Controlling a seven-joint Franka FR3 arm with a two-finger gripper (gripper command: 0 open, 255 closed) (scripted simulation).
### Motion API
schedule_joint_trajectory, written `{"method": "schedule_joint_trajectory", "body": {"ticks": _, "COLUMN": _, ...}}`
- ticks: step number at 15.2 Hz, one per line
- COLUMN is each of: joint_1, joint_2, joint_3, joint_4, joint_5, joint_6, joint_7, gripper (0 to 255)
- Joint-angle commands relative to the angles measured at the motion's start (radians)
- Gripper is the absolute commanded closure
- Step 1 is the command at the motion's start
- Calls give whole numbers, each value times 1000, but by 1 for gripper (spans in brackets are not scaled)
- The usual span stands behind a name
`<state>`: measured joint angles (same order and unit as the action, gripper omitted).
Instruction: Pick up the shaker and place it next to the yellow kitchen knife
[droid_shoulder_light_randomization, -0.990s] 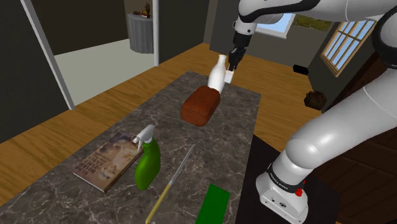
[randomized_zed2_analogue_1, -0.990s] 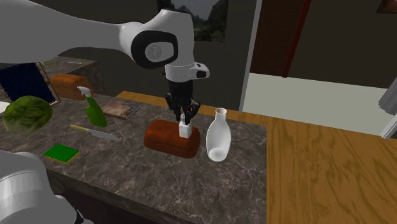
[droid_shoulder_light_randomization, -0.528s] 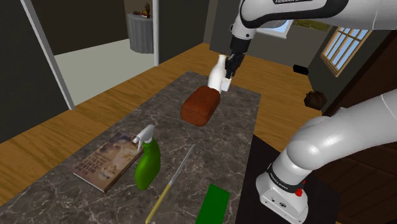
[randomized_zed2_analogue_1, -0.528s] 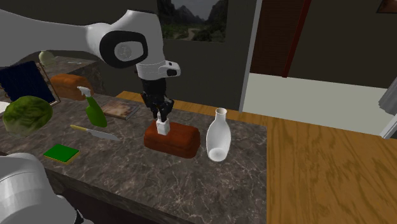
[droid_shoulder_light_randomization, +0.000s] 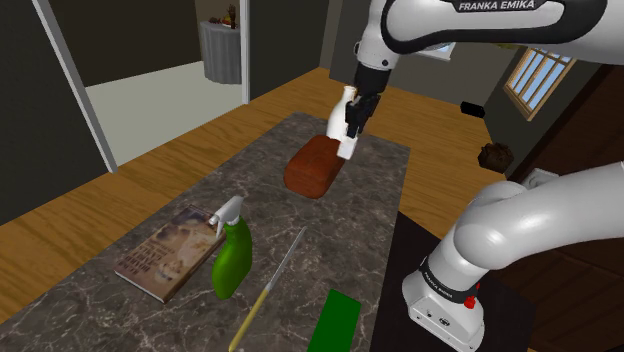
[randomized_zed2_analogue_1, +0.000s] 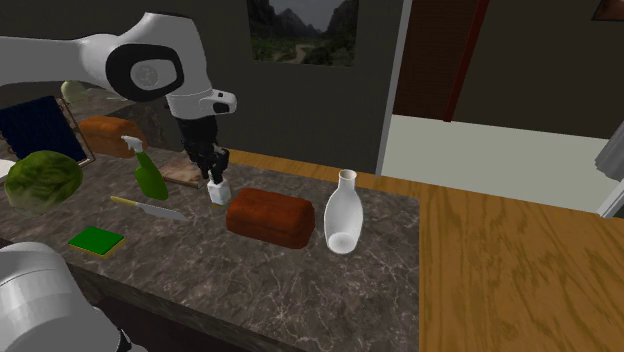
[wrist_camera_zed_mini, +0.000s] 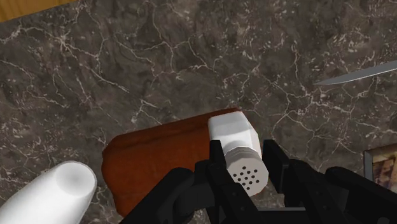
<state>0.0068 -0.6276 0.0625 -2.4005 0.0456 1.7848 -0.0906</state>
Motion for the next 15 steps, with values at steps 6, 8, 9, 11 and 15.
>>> {"method": "schedule_joint_trajectory", "body": {"ticks": 6, "joint_1": 75, "joint_2": -100, "joint_3": 134, "joint_4": -55, "joint_5": 92, "joint_6": -36, "joint_7": 160, "gripper": 255}}
{"method": "schedule_joint_trajectory", "body": {"ticks": 8, "joint_1": 97, "joint_2": -115, "joint_3": 174, "joint_4": -59, "joint_5": 121, "joint_6": -44, "joint_7": 207, "gripper": 255}}
{"method": "schedule_joint_trajectory", "body": {"ticks": 9, "joint_1": 109, "joint_2": -121, "joint_3": 195, "joint_4": -59, "joint_5": 136, "joint_6": -48, "joint_7": 231, "gripper": 255}}
{"method": "schedule_joint_trajectory", "body": {"ticks": 11, "joint_1": 130, "joint_2": -129, "joint_3": 236, "joint_4": -55, "joint_5": 165, "joint_6": -54, "joint_7": 279, "gripper": 255}}
{"method": "schedule_joint_trajectory", "body": {"ticks": 15, "joint_1": 169, "joint_2": -129, "joint_3": 323, "joint_4": -35, "joint_5": 221, "joint_6": -60, "joint_7": 377, "gripper": 255}}
